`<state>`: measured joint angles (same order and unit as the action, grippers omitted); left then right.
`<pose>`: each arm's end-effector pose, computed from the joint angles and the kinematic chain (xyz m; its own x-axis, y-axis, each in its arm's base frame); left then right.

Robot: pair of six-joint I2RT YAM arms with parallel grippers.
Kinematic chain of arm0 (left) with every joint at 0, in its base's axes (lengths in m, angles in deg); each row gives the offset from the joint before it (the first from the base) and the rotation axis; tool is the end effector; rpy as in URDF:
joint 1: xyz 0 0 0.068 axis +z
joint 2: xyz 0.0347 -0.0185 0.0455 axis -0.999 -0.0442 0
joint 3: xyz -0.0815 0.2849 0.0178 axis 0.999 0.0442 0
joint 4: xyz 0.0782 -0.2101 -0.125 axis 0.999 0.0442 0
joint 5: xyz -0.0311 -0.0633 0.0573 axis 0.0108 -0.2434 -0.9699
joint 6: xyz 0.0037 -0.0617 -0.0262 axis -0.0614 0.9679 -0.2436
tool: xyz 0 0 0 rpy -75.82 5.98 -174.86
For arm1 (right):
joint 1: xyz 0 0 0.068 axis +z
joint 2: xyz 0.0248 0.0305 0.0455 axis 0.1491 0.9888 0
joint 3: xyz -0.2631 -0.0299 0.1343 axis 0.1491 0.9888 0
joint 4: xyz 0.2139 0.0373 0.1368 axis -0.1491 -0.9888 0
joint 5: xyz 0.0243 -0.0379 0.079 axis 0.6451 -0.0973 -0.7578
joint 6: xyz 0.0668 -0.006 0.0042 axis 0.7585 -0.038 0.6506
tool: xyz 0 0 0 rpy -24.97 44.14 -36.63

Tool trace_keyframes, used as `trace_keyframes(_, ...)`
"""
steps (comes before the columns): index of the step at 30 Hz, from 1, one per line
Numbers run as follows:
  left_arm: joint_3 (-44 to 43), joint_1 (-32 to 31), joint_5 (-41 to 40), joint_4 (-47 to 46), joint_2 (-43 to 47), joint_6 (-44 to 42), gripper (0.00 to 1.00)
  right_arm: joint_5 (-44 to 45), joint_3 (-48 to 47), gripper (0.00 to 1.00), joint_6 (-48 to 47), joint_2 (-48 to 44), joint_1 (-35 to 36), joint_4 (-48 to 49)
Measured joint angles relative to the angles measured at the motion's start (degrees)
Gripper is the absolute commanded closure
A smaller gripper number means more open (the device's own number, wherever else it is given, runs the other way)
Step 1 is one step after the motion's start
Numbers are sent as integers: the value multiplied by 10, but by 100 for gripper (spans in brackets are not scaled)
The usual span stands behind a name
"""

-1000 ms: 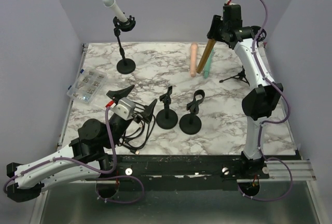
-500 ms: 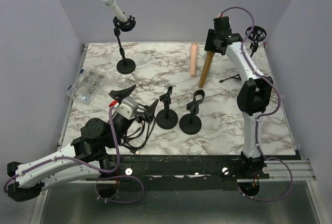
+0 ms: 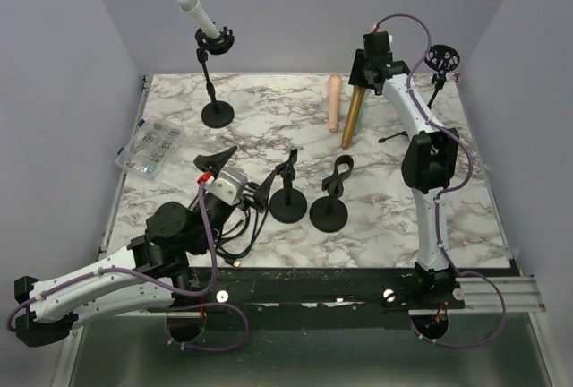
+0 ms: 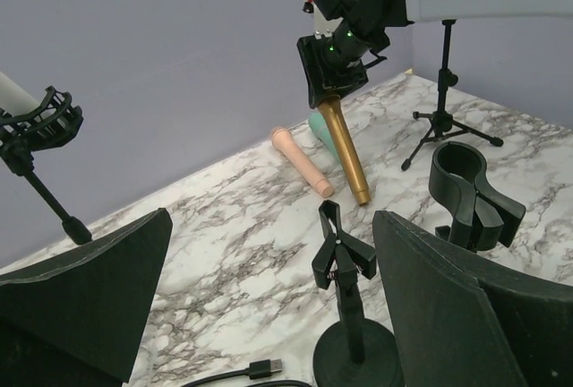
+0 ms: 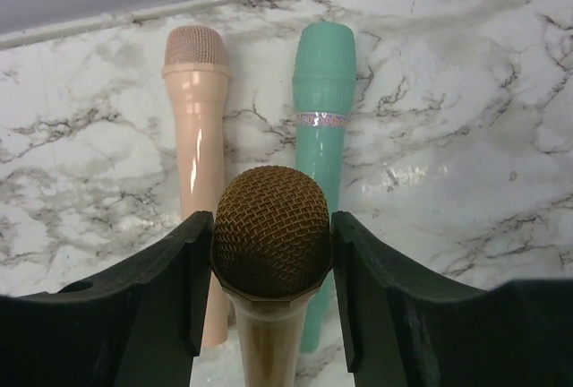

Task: Remove the microphone from the stand

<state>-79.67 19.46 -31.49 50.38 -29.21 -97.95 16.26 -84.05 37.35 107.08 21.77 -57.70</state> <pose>0.0734 -0.1050 0.3839 0.2345 -0.0215 -0.9719 0.5450 0.8307 0.1132 0.5511 0.1178 0.2825 -0.6175 0.1585 -0.7704 0.1228 0.9869 0.1046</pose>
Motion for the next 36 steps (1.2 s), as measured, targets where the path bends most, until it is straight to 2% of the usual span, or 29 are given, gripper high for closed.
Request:
trace_keyframes(9, 0, 0, -7, -12, -33, -22, 2, 19, -31, 97, -11, 54, 0, 70)
trace_keyframes(25, 6, 0, -17, -27, -61, -30, 2, 47, -74, 72, -47, 138, 0, 196)
trace_keyframes(36, 13, 0, -25, -39, -50, -34, 1, 52, -74, 61, -52, 147, 0, 236)
